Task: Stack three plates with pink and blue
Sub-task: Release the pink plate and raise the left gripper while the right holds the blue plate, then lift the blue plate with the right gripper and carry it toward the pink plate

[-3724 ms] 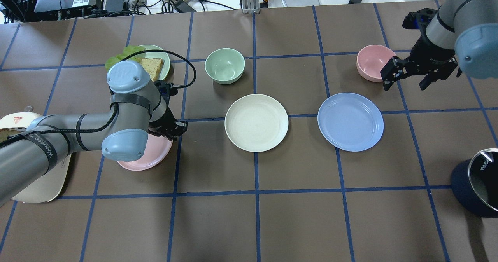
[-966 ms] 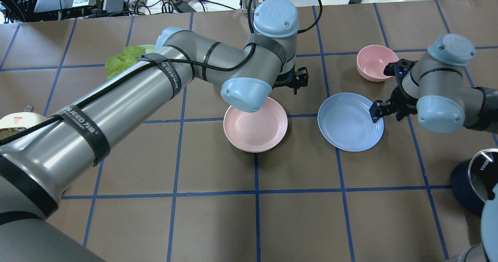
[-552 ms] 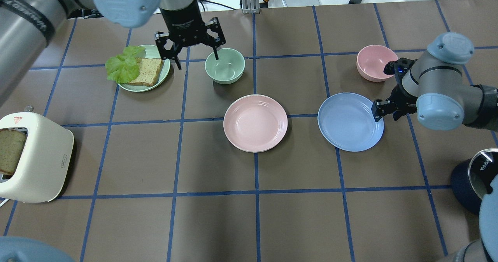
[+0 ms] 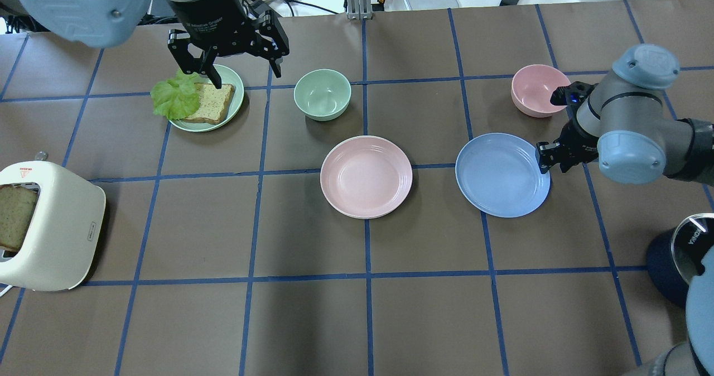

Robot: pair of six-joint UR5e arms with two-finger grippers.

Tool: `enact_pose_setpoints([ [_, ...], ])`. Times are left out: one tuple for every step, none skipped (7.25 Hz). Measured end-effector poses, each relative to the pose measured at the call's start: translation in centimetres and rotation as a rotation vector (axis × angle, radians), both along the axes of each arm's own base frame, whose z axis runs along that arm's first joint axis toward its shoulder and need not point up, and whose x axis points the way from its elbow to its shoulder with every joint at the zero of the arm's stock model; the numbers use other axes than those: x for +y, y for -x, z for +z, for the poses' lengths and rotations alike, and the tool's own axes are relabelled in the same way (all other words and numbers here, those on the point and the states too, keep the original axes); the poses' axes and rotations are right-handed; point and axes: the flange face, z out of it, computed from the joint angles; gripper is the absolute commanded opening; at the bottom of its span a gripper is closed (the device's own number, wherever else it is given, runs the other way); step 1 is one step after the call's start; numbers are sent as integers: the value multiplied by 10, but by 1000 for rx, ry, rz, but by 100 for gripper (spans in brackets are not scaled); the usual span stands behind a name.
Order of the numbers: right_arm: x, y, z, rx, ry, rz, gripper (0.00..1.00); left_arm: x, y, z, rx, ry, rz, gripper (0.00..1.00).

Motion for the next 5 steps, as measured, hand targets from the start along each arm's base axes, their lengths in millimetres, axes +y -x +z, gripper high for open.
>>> enact_pose_setpoints([
  [-1, 0, 1, 0, -2, -1, 1, 10, -3, 3, -4, 25, -6, 100],
  [-1, 0, 0, -1, -5, -1, 0, 17, -8, 3, -9, 31, -6, 100],
  [-1, 0, 1, -2, -6, -1, 0, 21, -13, 2, -12, 33, -2, 100],
  [-1, 0, 3, -1, -4, -1, 0, 22, -18, 2, -12, 34, 1, 100],
  [-1, 0, 7, 0, 2, 0, 0, 22, -24, 2, -12, 35, -6, 100],
])
